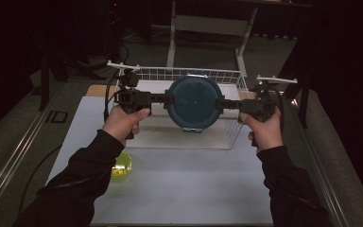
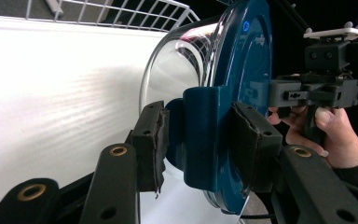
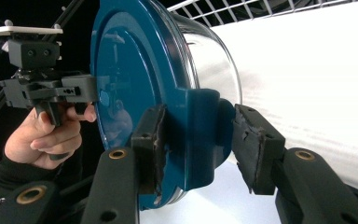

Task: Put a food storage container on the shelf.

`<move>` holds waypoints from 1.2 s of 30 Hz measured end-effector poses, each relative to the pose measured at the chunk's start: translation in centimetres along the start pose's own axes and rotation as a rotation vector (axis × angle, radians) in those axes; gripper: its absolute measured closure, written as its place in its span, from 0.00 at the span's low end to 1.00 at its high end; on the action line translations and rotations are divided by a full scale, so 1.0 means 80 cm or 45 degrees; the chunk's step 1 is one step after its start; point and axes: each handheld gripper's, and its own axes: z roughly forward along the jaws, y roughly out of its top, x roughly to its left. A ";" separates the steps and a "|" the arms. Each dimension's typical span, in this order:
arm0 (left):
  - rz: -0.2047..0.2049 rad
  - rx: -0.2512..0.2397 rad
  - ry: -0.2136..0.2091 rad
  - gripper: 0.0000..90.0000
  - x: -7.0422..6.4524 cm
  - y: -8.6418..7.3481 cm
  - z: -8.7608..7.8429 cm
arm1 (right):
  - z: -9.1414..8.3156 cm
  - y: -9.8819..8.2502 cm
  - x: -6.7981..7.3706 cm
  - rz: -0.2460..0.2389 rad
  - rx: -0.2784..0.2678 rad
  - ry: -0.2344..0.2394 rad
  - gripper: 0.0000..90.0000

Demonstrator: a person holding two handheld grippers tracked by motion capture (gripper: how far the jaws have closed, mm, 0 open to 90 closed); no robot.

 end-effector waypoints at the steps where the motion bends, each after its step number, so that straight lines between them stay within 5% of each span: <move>1: 0.000 0.002 -0.002 0.63 0.002 0.003 0.002 | 0.002 0.003 -0.002 0.014 -0.001 -0.001 0.62; 17: -0.125 0.003 -0.067 0.62 0.046 0.013 0.016 | 0.024 0.029 -0.014 0.085 0.034 -0.056 0.62; 28: -0.192 -0.023 -0.080 0.60 0.059 0.019 0.028 | 0.034 0.040 -0.033 0.250 0.054 -0.041 0.59; 31: -0.193 -0.009 -0.046 0.56 0.062 0.017 0.033 | 0.038 0.043 -0.035 0.246 0.066 -0.115 0.59; 32: -0.203 -0.011 -0.029 0.54 0.065 0.017 0.034 | 0.040 0.044 -0.036 0.250 0.068 -0.129 0.66; 36: -0.199 -0.015 -0.043 0.58 0.068 0.016 0.033 | 0.042 0.050 -0.030 0.225 0.051 -0.162 0.67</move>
